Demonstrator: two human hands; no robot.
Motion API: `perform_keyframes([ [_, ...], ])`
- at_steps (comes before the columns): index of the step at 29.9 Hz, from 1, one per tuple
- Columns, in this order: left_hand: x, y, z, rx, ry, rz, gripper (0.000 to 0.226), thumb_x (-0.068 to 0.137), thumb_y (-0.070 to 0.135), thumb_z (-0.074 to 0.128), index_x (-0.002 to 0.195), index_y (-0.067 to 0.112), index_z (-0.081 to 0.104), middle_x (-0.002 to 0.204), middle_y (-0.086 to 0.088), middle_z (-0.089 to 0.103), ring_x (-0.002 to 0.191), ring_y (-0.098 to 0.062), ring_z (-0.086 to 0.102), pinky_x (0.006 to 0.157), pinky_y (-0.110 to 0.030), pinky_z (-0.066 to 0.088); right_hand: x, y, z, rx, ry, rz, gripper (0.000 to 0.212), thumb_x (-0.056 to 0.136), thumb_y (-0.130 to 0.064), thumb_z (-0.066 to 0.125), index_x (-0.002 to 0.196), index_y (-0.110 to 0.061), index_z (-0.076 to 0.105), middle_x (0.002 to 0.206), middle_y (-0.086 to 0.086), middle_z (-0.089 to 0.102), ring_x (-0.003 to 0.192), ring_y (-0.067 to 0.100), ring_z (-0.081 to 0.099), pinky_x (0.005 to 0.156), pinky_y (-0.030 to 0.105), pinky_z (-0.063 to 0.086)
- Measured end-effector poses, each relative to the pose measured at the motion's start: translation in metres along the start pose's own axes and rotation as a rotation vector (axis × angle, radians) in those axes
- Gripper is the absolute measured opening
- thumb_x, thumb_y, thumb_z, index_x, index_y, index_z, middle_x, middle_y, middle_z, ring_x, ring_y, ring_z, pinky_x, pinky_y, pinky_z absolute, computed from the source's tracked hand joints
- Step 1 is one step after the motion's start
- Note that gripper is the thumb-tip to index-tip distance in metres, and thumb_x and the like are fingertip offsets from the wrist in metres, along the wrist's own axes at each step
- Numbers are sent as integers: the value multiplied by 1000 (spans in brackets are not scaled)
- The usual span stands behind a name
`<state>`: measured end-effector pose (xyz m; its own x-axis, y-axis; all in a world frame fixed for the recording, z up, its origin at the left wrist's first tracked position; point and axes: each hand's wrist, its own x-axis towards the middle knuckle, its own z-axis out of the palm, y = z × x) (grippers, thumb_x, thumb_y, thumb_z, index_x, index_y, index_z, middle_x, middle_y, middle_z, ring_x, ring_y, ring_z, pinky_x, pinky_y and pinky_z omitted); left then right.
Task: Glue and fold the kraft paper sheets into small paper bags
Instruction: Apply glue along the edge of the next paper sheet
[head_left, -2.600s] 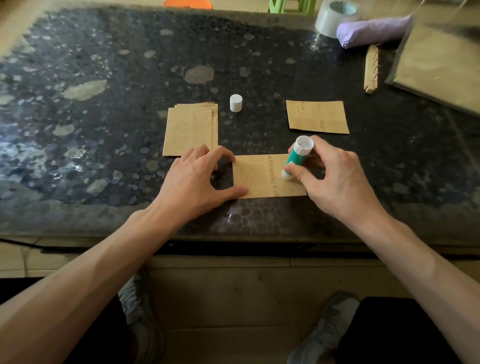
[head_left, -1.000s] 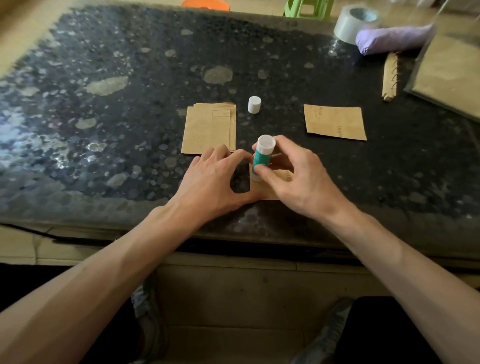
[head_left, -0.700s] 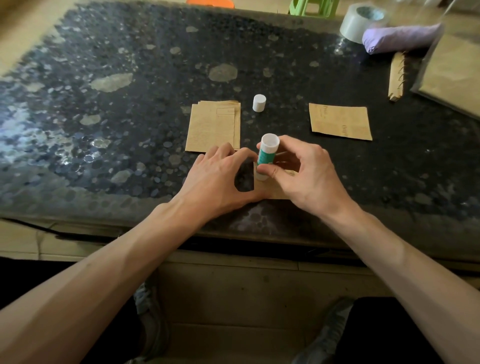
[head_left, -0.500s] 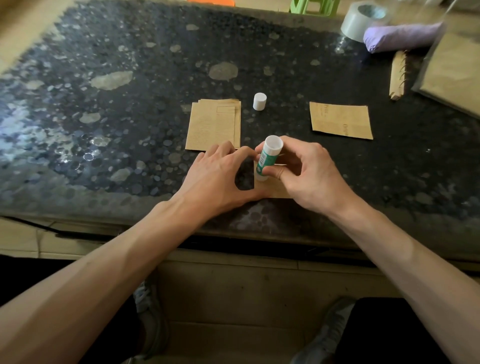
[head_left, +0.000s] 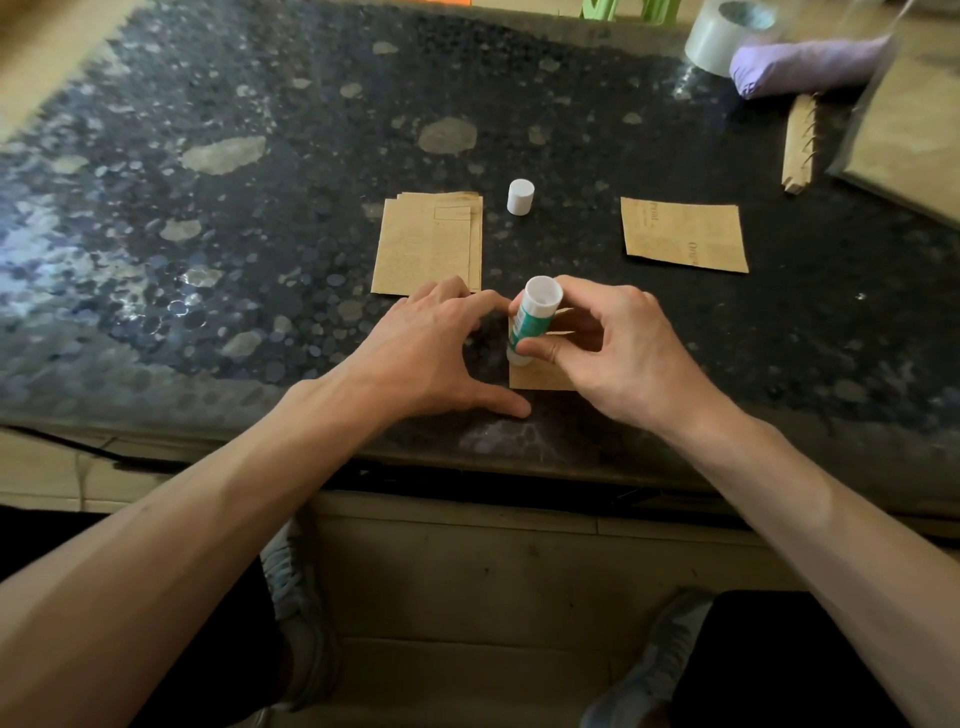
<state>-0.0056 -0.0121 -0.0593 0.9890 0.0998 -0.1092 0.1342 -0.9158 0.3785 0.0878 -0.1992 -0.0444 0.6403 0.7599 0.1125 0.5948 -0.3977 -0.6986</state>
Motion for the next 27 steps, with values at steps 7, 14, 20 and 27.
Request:
perform_keyframes([
  [7, -1, 0, 0, 1, -24, 3, 101, 53, 83, 71, 141, 39, 44, 121, 4, 49, 114, -16, 44, 93, -30, 36, -3, -1, -3, 31, -50, -11, 32, 91, -27, 78, 122, -22, 71, 115, -11, 74, 111, 4, 69, 97, 26, 57],
  [14, -1, -2, 2, -15, -18, 11, 100, 53, 84, 71, 139, 41, 43, 113, 8, 45, 105, -11, 39, 90, -30, 35, -8, -1, -4, 75, -77, -33, 31, 91, -20, 80, 121, -20, 72, 113, -10, 75, 108, 3, 71, 98, 31, 58],
  [20, -1, -2, 2, -20, -19, 13, 100, 53, 85, 69, 140, 43, 42, 114, 9, 45, 107, -11, 40, 89, -29, 33, -11, -2, -6, 116, -111, -48, 30, 90, -19, 80, 119, -17, 73, 112, -9, 76, 108, 2, 71, 98, 31, 58],
  [27, 0, -3, 2, -9, -15, 15, 99, 55, 83, 72, 140, 43, 42, 112, 9, 45, 106, -12, 40, 87, -30, 34, -12, -3, -10, 147, -155, -58, 32, 90, -15, 80, 121, -16, 73, 114, -11, 74, 110, 0, 70, 100, 26, 56],
])
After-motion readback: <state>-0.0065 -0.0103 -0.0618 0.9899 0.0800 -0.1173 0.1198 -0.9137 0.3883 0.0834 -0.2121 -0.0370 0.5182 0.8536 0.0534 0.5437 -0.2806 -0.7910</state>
